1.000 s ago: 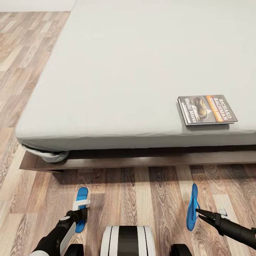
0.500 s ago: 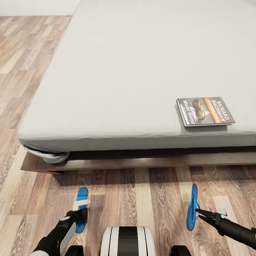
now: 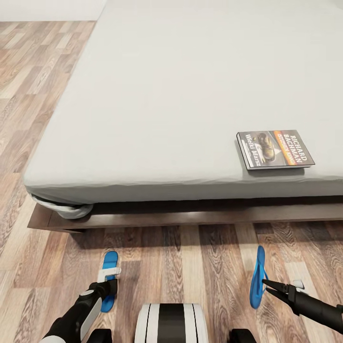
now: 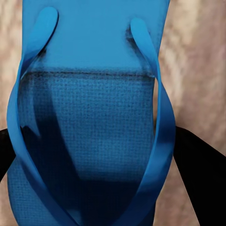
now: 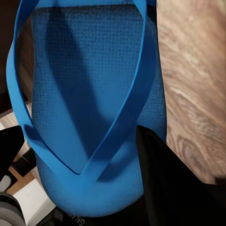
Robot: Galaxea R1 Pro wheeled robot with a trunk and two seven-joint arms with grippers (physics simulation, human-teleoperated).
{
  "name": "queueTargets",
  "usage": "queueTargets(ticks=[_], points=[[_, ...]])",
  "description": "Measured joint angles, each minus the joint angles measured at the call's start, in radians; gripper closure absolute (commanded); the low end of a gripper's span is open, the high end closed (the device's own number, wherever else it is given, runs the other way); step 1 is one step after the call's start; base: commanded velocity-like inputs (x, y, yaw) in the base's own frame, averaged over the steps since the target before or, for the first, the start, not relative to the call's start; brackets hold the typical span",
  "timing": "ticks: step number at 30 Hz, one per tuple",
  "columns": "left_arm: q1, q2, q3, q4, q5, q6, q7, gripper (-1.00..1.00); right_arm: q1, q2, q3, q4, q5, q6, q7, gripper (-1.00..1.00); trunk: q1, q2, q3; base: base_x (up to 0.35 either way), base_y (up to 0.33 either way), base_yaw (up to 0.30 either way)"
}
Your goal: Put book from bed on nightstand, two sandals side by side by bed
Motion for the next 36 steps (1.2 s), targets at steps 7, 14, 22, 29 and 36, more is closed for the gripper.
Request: queueTargets(ticks=[7,14,22,29,36], points=[[0.000,0.000,0.000,0.000,0.000,0.000,0.000,1.00,0.000,0.000,0.000,-0.006,-0.002,-0.004,0.004,1.00,0.000,0.000,0.000,0.000,0.000,0.000],[0.000,0.001,0.000,0.000,0.000,0.000,0.000,1.00,0.000,0.000,-0.001,-0.006,-0.002,-0.004,0.004,1.00,0.000,0.000,0.000,0.000,0.000,0.000],[0.000,0.001,0.000,0.000,0.000,0.000,-0.001,-1.00,0.000,0.000,-0.001,-0.006,-0.002,-0.004,0.001,1.00,0.000,0.000,0.000,0.000,0.000,0.000],[0.000,0.001,0.000,0.000,0.000,0.000,0.000,-1.00,0.000,0.000,-0.001,-0.006,-0.002,-0.003,0.005,1.00,0.000,0.000,0.000,0.000,0.000,0.000],[0.000,0.001,0.000,0.000,0.000,0.000,0.000,-1.00,0.000,0.000,-0.001,-0.006,-0.002,-0.003,0.005,1.00,0.000,0.000,0.000,0.000,0.000,0.000]])
